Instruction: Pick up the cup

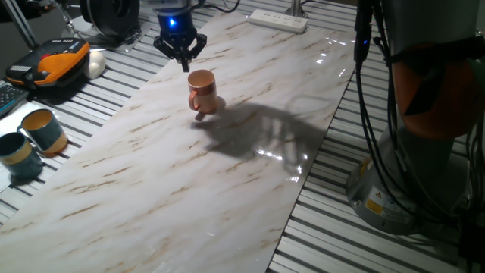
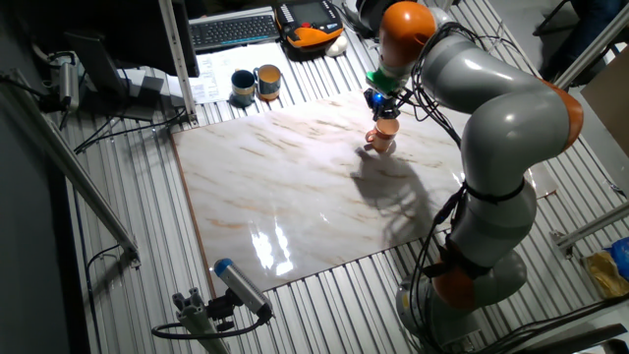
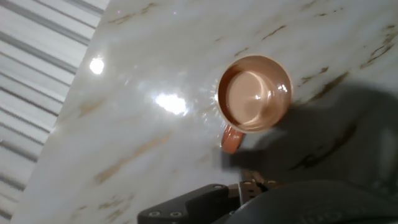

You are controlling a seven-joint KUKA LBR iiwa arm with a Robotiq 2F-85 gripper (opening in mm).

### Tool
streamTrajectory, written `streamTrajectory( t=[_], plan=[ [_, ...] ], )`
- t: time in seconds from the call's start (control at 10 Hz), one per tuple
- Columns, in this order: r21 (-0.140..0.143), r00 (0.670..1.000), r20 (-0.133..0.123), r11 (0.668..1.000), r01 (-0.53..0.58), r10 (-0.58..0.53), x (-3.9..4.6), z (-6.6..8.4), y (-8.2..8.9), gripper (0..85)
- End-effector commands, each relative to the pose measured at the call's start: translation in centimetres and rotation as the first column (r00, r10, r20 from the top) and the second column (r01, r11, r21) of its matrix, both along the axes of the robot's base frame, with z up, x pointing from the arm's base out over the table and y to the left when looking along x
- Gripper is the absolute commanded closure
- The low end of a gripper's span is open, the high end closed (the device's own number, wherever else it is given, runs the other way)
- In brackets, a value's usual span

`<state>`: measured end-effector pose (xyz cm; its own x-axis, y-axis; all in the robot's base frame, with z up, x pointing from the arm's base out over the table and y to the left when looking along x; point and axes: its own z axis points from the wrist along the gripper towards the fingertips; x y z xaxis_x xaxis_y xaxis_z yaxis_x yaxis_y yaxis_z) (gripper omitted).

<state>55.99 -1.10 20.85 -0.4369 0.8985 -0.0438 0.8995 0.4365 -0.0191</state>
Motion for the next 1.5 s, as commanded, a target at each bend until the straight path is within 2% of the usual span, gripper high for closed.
streamTrajectory(
  t=[0.0,0.1,0.2,0.3,0.4,1.0,1.1,1.4],
  plan=[
    [0.0,1.0,-0.006,1.0,0.001,-0.001,0.02,-0.1,0.0,85.0],
    [0.001,1.0,-0.01,1.0,0.005,-0.005,0.01,-0.2,0.1,85.0],
    [0.017,1.0,-0.005,1.0,0.01,-0.01,0.04,-0.4,0.1,85.0],
    [0.011,1.0,-0.008,1.0,0.013,-0.013,0.09,-0.7,0.1,68.0],
    [0.0,1.0,-0.011,1.0,0.021,-0.021,0.17,-0.9,0.2,68.0],
    [-0.017,0.999,-0.01,0.999,0.046,-0.046,0.35,-2.4,0.6,68.0],
    [-0.015,0.999,-0.009,0.999,0.046,-0.046,0.34,-2.4,0.6,51.0],
    [-0.019,0.997,-0.005,0.997,0.074,-0.074,0.29,-2.6,0.9,51.0]
  ],
)
